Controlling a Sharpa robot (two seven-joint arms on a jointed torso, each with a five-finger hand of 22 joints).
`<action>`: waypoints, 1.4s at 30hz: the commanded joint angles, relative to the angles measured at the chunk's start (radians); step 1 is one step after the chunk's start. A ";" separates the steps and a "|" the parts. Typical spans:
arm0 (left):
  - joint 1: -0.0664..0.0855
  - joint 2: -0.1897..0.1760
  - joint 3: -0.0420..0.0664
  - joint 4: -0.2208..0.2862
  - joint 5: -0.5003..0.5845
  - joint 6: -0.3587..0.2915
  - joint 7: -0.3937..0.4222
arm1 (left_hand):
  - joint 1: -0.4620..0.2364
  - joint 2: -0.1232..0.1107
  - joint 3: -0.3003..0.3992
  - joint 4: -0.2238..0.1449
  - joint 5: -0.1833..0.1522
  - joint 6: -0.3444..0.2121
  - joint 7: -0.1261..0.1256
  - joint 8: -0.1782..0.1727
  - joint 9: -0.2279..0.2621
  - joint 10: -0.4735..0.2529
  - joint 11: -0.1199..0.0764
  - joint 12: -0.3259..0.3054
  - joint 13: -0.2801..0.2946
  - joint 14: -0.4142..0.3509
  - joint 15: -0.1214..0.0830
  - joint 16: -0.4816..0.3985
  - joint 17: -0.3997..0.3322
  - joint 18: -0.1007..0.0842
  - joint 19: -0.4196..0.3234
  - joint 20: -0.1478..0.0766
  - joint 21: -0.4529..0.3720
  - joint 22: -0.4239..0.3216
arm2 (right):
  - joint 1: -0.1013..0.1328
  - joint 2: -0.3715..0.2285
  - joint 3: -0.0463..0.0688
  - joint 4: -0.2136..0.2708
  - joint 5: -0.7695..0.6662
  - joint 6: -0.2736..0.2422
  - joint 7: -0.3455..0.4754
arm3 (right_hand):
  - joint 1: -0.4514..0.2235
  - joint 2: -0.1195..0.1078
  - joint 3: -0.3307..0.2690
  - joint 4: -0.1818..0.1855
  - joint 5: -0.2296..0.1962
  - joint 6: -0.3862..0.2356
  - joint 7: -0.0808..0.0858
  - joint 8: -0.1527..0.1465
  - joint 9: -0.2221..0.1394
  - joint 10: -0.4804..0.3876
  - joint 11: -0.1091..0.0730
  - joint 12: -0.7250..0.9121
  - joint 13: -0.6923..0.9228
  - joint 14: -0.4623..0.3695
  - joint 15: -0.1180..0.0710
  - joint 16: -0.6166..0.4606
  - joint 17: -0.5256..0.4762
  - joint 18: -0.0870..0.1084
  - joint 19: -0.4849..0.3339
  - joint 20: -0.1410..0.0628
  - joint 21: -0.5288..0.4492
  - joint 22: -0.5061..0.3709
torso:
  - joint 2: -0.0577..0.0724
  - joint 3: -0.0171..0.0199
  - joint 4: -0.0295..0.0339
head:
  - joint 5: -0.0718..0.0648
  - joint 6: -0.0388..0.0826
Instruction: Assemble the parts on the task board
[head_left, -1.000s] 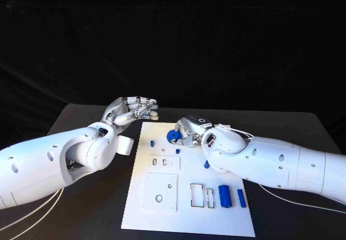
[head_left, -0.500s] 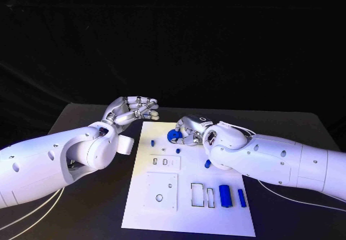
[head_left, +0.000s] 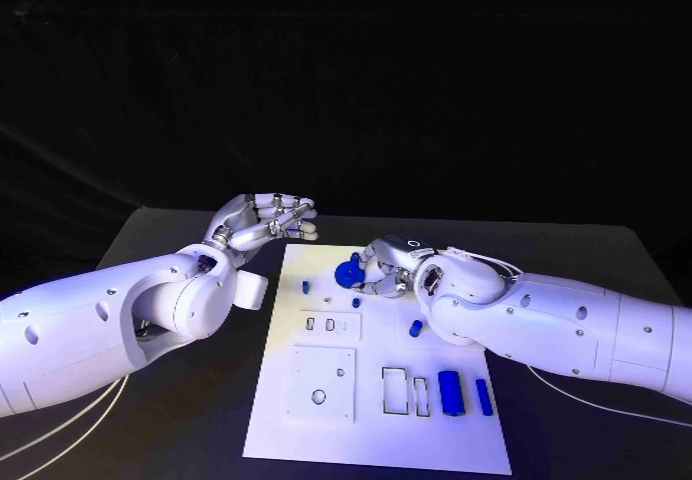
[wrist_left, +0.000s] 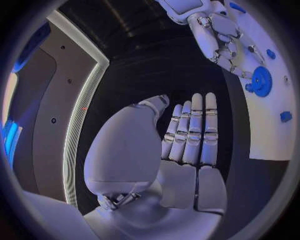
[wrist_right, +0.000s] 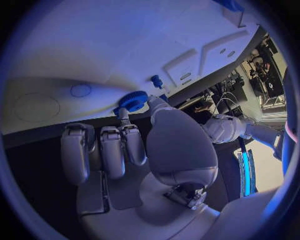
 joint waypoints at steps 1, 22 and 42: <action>0.001 0.001 0.001 0.000 0.002 0.013 0.006 | -0.007 -0.003 0.005 -0.002 -0.005 0.003 0.001 -0.003 0.002 0.007 0.000 -0.007 0.000 -0.002 0.003 -0.002 0.002 0.010 -0.007 -0.002 0.004 0.001 | -0.003 -0.014 -0.002 0.014 -0.025 -0.016 -0.018 | -0.007 -0.001 0.005 0.000 0.004 0.008 0.001 0.003 0.001 0.014 -0.001 0.004 0.137 0.095 -0.003 0.006 0.221 -0.012 0.019 0.000 0.002 0.151 | 0.000 0.0001 -0.0015 | -0.001 0.002; 0.000 -0.002 -0.003 -0.013 0.002 0.015 0.008 | -0.007 -0.003 0.005 -0.002 -0.005 0.003 0.001 -0.003 0.002 0.007 0.000 -0.007 0.000 -0.002 0.003 -0.002 0.002 0.010 -0.007 -0.002 0.004 0.001 | 0.071 -0.374 0.000 0.203 0.317 -0.118 0.315 | 0.173 -0.079 0.104 -0.047 0.003 0.051 -0.005 -0.012 0.002 -0.001 -0.008 -0.017 0.119 0.083 -0.012 -0.008 0.167 0.007 -0.030 -0.008 -0.062 0.093 | -0.011 0.0095 -0.0238 | -0.011 0.012; -0.002 0.004 -0.005 -0.021 0.002 0.025 0.009 | -0.007 -0.004 0.007 -0.004 -0.006 0.003 0.001 -0.003 0.002 0.008 0.000 -0.009 0.000 -0.002 0.003 -0.002 0.003 0.010 -0.008 -0.002 0.006 0.001 | 0.005 -0.440 -0.003 0.065 0.377 -0.112 0.424 | 0.217 -0.118 0.108 -0.050 0.002 0.008 0.005 -0.050 -0.010 -0.030 0.000 -0.048 0.090 0.081 -0.005 -0.012 0.159 0.010 -0.040 -0.004 -0.081 0.081 | -0.005 0.0210 -0.0314 | -0.027 0.009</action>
